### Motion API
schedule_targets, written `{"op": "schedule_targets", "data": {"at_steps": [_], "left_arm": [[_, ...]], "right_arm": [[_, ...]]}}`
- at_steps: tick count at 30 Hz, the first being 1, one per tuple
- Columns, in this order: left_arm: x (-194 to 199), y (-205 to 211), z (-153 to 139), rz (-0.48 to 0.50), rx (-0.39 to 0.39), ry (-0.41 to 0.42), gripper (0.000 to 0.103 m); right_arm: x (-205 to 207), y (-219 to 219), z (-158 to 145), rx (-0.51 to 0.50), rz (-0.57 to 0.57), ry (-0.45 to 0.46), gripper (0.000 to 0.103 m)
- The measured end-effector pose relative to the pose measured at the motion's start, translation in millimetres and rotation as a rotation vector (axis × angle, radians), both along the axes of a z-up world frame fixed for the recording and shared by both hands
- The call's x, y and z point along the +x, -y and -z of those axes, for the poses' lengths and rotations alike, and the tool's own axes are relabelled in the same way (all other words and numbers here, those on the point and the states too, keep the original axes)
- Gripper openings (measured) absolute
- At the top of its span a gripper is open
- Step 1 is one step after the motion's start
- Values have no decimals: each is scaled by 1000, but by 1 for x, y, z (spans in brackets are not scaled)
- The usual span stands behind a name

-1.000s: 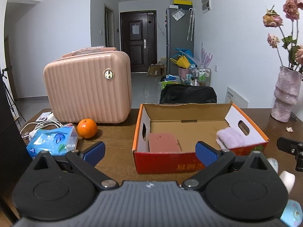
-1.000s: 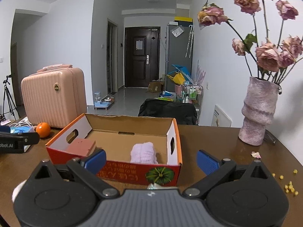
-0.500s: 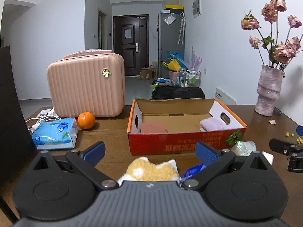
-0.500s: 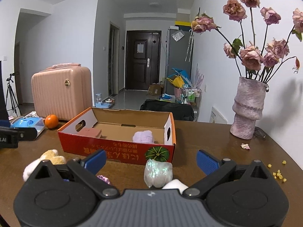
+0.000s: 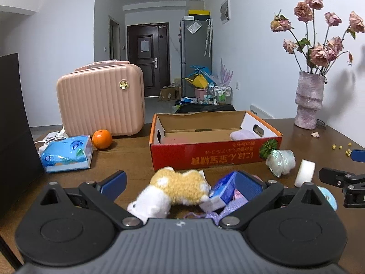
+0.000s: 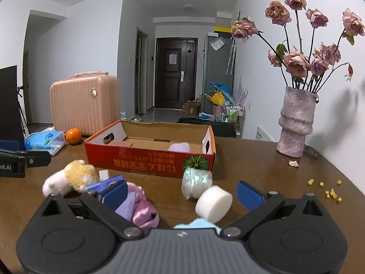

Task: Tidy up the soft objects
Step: 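Move the right tool to the light blue plush and grasp it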

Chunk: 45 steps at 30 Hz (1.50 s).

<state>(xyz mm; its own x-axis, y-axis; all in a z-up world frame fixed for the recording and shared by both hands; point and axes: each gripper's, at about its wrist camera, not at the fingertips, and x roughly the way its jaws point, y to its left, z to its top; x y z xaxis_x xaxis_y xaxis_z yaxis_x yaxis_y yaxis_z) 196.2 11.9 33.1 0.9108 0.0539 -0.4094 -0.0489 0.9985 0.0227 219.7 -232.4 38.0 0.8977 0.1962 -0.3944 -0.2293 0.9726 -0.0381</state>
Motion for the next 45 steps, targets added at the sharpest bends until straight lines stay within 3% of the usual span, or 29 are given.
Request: {"op": "schedule_targets", "data": {"at_steps": [9,18,32,40,45], "left_arm": [[-20,4,17,33,-10,1,103],[-16,6,37,51,-40,-32,103],[2,6,55,10,-61,-91,103],[9,3,61,-9,-79,-121,103],[7,3,61,-2,-81,-115,103]], "right_arm": [[-22,0,18,-6,2,-15,102],[-27,-2,35,-28,11,-40,102],[22,14,62,-83,3,-163,102],[50,23,85,-12,-16,-297,102],[52,24,89,3,-11,-309,95]]}}
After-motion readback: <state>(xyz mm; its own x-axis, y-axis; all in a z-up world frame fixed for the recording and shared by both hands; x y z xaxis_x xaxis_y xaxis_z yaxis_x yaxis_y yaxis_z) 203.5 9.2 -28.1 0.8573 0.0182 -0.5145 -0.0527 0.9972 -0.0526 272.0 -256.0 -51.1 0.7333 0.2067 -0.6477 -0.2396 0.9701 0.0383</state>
